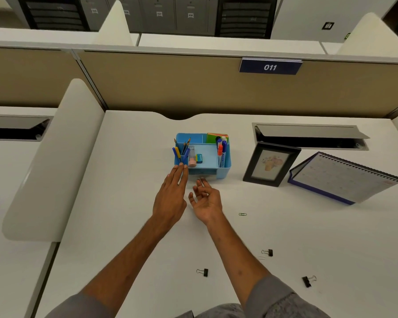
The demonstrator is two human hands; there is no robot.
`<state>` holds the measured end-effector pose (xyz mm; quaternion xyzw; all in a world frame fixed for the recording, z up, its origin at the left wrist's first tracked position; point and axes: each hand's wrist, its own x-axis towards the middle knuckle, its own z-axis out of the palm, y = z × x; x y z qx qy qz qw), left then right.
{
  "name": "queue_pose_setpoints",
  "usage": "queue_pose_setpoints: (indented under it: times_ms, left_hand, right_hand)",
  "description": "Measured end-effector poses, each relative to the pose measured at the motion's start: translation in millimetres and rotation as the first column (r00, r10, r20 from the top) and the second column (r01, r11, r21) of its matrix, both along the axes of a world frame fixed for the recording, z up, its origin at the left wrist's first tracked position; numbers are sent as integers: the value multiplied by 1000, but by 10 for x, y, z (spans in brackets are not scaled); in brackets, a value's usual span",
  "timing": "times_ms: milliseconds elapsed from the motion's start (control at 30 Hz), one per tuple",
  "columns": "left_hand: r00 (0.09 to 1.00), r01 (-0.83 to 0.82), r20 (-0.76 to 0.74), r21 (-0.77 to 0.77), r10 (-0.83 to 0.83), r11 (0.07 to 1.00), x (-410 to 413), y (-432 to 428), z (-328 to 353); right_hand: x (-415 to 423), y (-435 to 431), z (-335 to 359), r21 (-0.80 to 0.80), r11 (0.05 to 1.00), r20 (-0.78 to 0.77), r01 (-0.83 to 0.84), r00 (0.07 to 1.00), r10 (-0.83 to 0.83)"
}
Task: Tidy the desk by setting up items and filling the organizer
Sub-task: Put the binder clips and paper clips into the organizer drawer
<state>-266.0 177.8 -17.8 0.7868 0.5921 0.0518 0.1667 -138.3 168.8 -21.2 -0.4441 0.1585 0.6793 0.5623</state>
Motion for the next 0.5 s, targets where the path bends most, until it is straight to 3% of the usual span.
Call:
queue_pose_setpoints:
  times_ms: [500]
  left_hand:
    - [1000, -7, 31, 12, 6, 1000, 34, -43, 94]
  right_hand:
    - [108, -298, -115, -43, 993, 50, -111, 992, 113]
